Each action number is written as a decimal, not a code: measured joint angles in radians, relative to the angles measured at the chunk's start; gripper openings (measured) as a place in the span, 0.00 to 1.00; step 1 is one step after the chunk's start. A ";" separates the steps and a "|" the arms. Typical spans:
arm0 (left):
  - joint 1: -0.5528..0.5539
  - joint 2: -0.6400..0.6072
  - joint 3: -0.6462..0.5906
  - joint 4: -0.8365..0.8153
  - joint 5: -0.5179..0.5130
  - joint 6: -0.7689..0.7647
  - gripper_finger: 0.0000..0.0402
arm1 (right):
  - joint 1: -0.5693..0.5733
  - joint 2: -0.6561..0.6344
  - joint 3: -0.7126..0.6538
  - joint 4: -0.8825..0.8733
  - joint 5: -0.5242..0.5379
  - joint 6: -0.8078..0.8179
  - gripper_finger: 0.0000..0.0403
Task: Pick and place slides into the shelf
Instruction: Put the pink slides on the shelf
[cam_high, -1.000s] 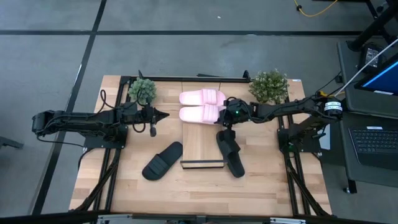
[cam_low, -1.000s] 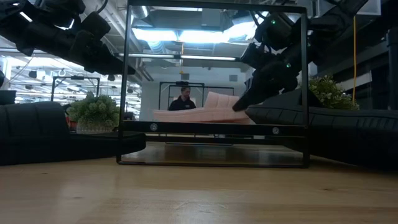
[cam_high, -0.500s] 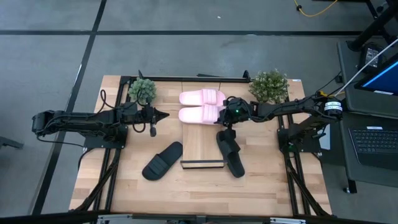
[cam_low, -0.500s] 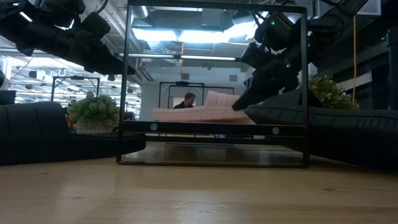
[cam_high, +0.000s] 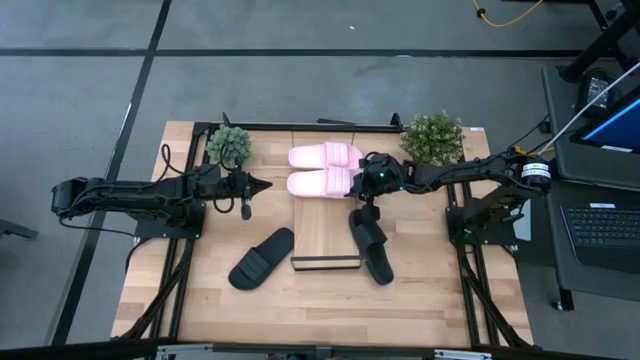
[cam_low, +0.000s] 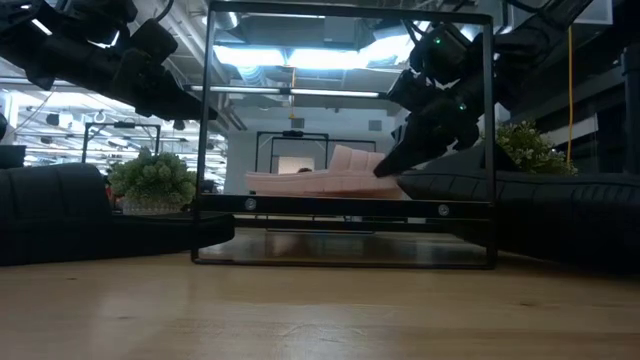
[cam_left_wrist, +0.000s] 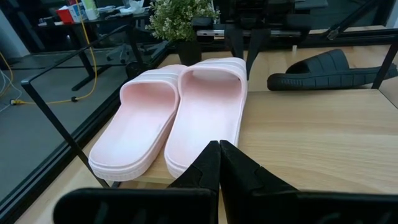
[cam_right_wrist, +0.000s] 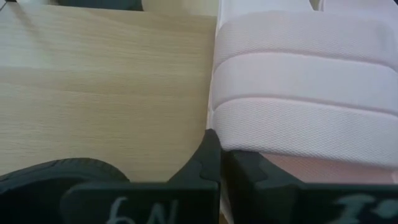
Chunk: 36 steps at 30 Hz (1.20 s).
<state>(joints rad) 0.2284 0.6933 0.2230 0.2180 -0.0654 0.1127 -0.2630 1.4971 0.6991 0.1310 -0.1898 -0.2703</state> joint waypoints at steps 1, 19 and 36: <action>0.000 0.000 0.000 0.000 0.000 0.000 0.00 | 0.000 0.000 0.000 0.000 0.000 0.000 0.02; 0.000 0.000 0.000 0.000 0.000 0.000 0.00 | -0.001 0.073 0.000 0.045 -0.023 0.030 0.02; 0.000 0.000 0.000 0.000 0.000 0.000 0.00 | -0.007 0.110 0.000 0.113 -0.024 0.028 0.02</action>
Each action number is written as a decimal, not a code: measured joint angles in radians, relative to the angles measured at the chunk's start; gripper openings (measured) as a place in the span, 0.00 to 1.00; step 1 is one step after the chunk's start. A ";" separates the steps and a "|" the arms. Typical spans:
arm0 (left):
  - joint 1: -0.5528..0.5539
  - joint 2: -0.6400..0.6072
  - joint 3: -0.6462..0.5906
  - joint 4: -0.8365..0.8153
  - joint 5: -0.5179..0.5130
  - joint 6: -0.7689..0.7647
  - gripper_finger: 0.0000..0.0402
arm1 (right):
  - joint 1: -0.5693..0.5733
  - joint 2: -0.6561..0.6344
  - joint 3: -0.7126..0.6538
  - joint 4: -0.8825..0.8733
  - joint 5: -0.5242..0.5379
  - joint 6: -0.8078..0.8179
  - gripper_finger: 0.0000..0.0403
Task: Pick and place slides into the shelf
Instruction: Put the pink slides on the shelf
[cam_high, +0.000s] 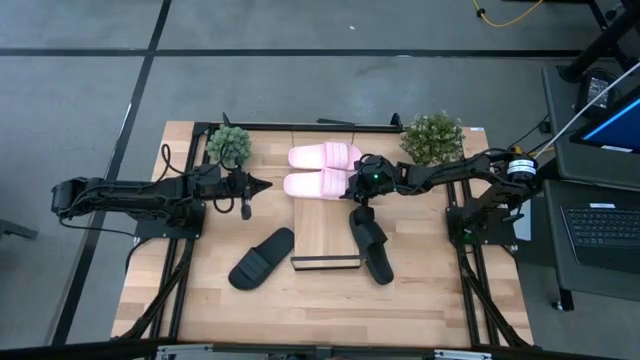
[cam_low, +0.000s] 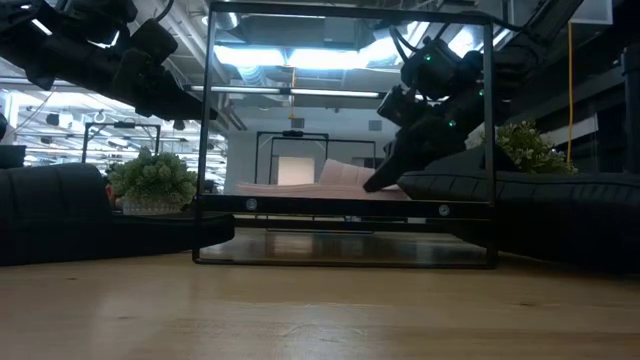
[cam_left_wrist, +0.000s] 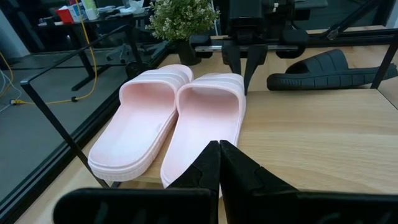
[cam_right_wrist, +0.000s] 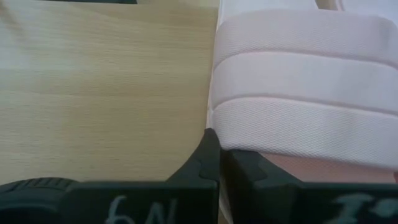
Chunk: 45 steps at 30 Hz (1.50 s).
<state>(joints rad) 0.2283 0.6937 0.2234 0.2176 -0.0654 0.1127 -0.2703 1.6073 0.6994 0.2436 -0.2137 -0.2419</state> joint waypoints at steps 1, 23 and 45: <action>0.000 0.000 0.000 0.000 0.000 0.000 0.00 | -0.002 0.000 0.000 -0.004 -0.001 0.001 0.02; 0.000 0.000 0.000 0.000 0.000 0.000 0.00 | -0.009 -0.091 0.000 -0.084 0.006 0.000 0.02; 0.000 0.000 0.000 0.000 0.000 0.000 0.00 | -0.009 -0.057 0.000 -0.075 0.041 -0.003 0.02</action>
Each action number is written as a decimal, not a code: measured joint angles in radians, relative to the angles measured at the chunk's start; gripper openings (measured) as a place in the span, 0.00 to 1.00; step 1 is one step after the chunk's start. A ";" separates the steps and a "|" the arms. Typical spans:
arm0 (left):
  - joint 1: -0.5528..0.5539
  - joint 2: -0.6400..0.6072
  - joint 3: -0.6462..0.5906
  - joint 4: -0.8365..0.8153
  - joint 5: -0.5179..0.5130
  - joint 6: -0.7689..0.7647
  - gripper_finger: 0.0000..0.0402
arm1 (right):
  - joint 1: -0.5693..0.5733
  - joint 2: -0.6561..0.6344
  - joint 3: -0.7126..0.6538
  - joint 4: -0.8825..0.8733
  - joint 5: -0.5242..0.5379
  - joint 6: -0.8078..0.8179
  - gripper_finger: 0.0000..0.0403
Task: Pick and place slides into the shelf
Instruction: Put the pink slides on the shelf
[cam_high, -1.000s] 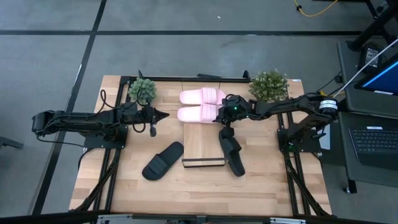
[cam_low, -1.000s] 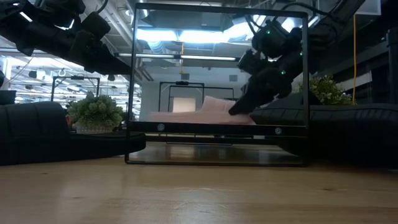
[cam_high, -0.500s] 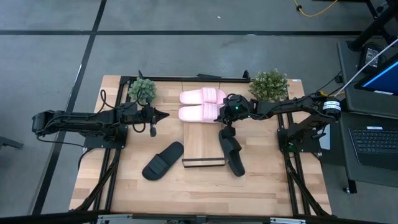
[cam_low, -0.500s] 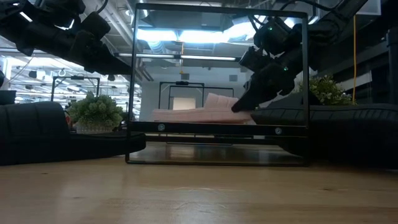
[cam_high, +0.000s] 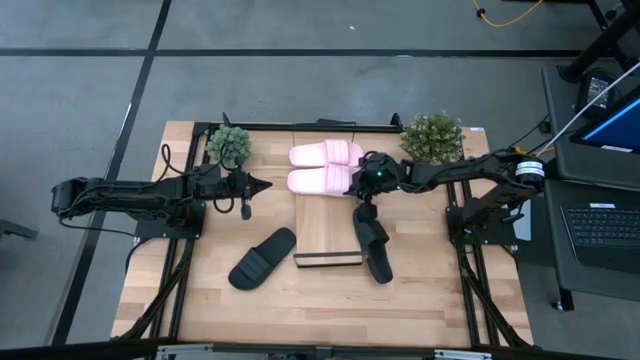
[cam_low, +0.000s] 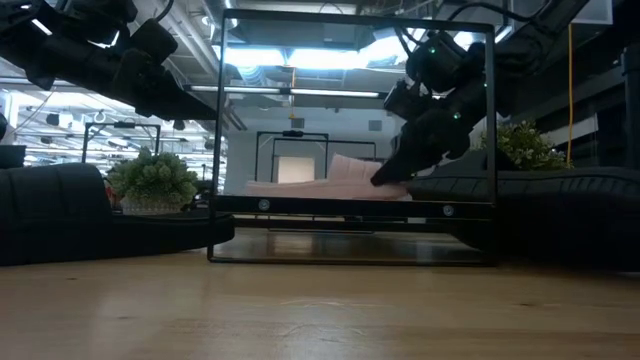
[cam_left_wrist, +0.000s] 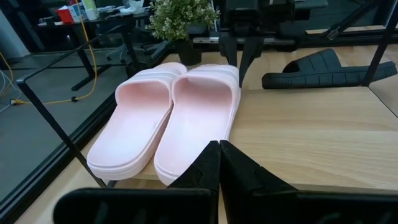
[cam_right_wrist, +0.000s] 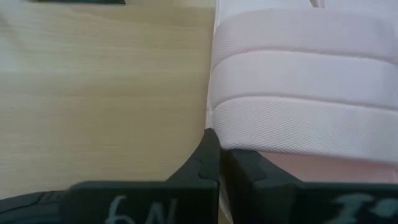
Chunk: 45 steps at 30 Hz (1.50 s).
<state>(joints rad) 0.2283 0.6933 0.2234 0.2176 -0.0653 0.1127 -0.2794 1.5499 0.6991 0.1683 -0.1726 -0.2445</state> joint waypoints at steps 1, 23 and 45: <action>0.000 0.000 0.000 0.000 0.000 0.000 0.00 | 0.000 0.007 0.000 0.000 0.000 0.000 0.02; 0.000 0.000 0.000 0.000 0.000 0.000 0.00 | 0.000 0.018 0.000 0.010 0.047 -0.007 0.12; 0.000 0.000 0.000 0.000 0.000 0.000 0.00 | 0.000 0.011 0.000 -0.030 0.054 0.005 0.39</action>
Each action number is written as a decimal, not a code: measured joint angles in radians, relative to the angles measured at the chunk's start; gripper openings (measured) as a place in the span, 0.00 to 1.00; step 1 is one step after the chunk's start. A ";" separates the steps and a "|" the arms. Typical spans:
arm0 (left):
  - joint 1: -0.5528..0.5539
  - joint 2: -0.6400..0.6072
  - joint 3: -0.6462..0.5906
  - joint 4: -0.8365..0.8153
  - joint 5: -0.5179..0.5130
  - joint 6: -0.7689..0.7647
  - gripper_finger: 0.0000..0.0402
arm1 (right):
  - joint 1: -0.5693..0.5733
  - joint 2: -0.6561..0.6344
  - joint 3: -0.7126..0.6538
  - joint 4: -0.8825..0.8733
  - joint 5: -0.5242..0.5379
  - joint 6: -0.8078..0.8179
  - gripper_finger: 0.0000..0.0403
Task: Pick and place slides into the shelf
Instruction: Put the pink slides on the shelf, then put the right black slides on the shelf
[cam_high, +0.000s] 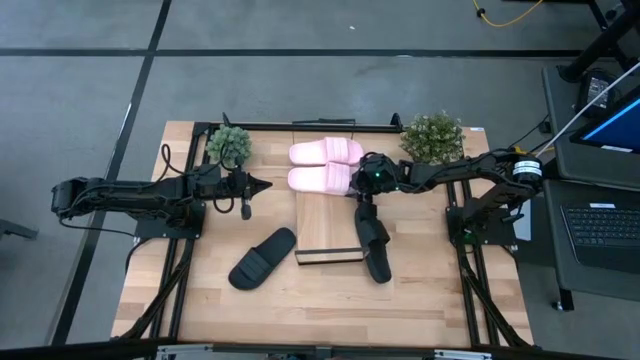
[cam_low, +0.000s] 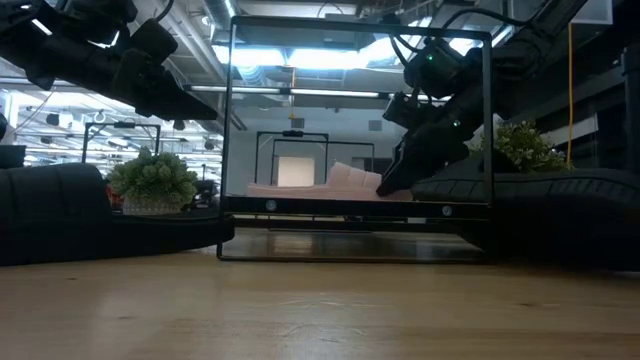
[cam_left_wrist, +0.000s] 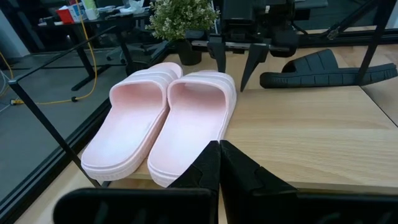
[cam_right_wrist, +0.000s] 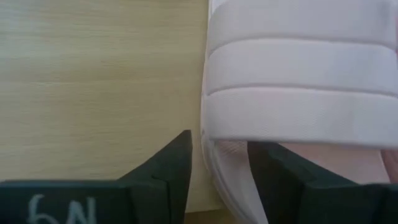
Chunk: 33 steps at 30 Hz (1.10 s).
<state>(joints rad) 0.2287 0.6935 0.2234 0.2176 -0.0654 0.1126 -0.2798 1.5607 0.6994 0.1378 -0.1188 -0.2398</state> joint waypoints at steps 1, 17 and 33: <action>0.000 0.000 0.000 0.000 0.000 0.000 0.00 | 0.000 -0.007 0.000 -0.005 0.000 0.000 0.39; 0.000 0.000 0.000 0.000 0.000 0.000 0.00 | 0.000 -0.135 0.000 -0.208 0.073 0.059 0.39; 0.000 0.000 0.000 0.000 0.000 -0.005 0.00 | 0.000 -0.342 0.000 -0.303 0.111 0.179 0.39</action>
<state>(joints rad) 0.2283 0.6936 0.2234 0.2176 -0.0650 0.1080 -0.2794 1.2182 0.6994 -0.1651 -0.0076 -0.0607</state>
